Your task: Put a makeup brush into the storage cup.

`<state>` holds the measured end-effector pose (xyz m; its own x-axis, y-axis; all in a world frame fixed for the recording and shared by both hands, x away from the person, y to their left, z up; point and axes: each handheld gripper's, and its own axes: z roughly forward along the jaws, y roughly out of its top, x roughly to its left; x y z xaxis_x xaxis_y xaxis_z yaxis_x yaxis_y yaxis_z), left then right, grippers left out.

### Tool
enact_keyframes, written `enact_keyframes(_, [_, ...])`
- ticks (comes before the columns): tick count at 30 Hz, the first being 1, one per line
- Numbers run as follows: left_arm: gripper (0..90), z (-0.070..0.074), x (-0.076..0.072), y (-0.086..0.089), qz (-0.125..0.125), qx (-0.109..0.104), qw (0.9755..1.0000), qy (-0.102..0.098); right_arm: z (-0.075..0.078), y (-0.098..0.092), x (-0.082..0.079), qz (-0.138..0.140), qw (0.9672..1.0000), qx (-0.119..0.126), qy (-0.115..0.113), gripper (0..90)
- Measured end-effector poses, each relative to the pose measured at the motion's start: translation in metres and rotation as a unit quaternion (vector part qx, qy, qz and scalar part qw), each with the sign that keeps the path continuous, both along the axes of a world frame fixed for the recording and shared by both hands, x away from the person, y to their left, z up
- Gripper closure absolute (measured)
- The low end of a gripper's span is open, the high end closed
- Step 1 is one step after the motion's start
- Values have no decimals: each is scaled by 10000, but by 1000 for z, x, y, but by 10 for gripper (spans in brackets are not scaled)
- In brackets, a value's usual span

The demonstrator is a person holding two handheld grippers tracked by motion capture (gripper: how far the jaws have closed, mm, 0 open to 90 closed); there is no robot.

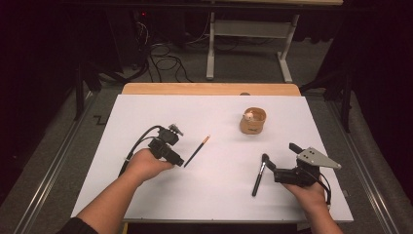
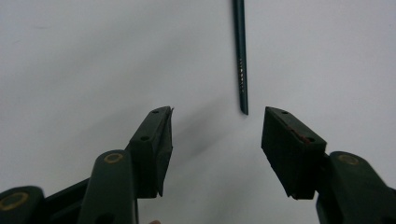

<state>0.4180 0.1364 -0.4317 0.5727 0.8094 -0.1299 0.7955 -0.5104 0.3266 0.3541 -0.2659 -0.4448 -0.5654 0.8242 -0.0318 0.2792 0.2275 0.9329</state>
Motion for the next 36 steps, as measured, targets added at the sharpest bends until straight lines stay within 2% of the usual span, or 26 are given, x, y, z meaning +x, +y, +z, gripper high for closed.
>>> enact_keyframes(4, [456, 2, 5, -6, -72, 57, 9999, 74, 0, 0, 0, -21, 10000, 21, 23, 4])
enact_keyframes(14, [482, 6, 18, -17, -157, 11, 9997, 194, 0, 0, 0, -5, 10000, 17, 9, 4])
enact_keyframes(16, [512, 6, 22, -19, -147, -23, 9995, 265, 0, 0, 0, -6, 10000, 21, 10, 4])
enact_keyframes(18, [526, 5, 24, -22, -153, -30, 9996, 254, 1, 0, 0, -5, 10000, 21, 8, 4])
enact_keyframes(20, [537, 3, 26, -24, -210, 19, 9996, 209, 1, 0, 0, -2, 10000, 22, 8, 4])
enact_keyframes(25, [562, -3, 31, -30, -202, 101, 9993, 286, 0, 0, 0, 4, 10000, 38, 34, 4])
enact_keyframes(36, [644, -8, 36, -42, -302, 265, 9988, 275, 1, -1, 0, 16, 10000, 37, 9, 5])
